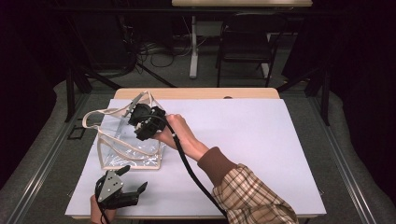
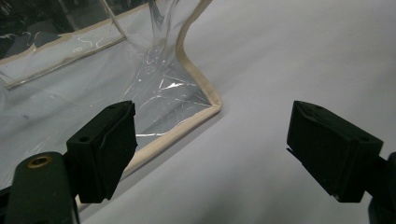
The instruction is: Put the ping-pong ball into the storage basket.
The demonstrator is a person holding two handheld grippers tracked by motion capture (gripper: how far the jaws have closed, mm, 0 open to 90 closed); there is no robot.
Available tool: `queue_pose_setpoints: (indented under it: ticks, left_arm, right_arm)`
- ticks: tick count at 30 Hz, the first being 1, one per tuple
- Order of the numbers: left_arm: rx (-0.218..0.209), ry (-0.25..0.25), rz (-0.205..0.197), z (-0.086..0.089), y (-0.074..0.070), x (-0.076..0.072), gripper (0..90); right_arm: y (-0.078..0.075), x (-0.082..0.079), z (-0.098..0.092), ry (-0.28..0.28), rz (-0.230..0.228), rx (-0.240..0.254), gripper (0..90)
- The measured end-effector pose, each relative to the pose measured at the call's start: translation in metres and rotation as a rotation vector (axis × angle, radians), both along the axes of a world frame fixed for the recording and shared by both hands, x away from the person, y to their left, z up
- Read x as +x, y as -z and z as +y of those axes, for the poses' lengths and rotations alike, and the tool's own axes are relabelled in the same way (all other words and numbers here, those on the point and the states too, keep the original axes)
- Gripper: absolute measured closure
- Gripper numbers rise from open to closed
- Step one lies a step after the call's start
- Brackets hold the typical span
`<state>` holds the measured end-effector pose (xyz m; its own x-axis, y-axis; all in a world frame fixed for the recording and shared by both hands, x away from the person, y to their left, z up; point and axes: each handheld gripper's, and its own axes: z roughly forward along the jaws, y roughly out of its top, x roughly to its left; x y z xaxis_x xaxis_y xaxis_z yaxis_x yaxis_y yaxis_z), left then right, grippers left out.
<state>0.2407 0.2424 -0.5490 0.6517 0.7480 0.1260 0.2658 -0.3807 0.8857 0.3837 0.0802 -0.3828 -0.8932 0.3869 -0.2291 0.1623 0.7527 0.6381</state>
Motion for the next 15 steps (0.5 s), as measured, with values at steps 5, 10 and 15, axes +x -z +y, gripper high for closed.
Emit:
queue_pose_setpoints:
  ticks: [5, 10, 15]
  left_arm:
    - [0.0, -0.001, 0.0, 0.0, 0.0001, 0.0001, 16.2]
    - [0.001, -0.002, 0.001, -0.0001, 0.0002, 0.0002, 16.2]
    - [0.0, -0.001, 0.001, -0.0001, 0.0002, 0.0003, 16.2]
  right_arm:
    - [0.002, -0.0002, 0.0012, -0.001, 0.01, -0.01, 50.7]
    - [0.0041, 0.0004, 0.0022, -0.003, 0.014, -0.025, 50.5]
    - [0.006, 0.0004, 0.0031, -0.001, 0.017, -0.036, 50.4]
